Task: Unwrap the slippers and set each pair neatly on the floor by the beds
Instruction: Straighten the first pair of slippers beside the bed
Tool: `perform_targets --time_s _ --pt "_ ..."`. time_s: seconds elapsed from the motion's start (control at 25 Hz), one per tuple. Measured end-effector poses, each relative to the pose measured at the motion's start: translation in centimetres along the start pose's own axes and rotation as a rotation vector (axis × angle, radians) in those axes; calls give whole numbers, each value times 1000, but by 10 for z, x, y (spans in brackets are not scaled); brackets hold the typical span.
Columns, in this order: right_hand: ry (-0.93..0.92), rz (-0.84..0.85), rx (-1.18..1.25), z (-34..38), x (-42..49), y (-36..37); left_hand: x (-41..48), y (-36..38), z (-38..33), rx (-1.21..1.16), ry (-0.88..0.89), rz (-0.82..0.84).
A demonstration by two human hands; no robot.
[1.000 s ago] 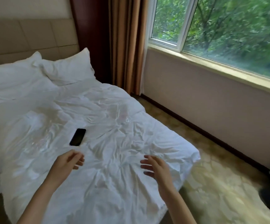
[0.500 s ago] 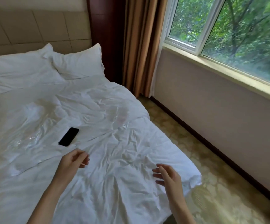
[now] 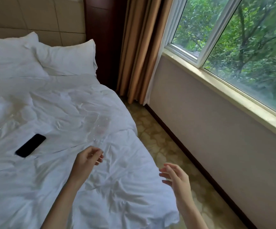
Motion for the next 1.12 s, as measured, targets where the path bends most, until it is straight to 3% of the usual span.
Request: perform_targets --time_s 0.36,0.52,0.72,1.12 --pt "-34 347 -5 3 227 -115 32 228 -43 -190 5 -379" --pt "-27 444 10 15 307 -139 66 315 -76 -187 25 -438" --pt "1 558 -8 15 395 -149 127 375 -86 -206 -9 -503" --pt "126 536 22 24 597 -171 285 459 -145 -153 -74 -521"
Point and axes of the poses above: each hand's wrist, its own x-axis towards the middle knuckle, its own y-axis out of the palm, z = x × y, the point moved 8 cm from there along x, towards the middle knuckle, and after that the axes turned 8 degrees about -y, right-handed, at the moved point
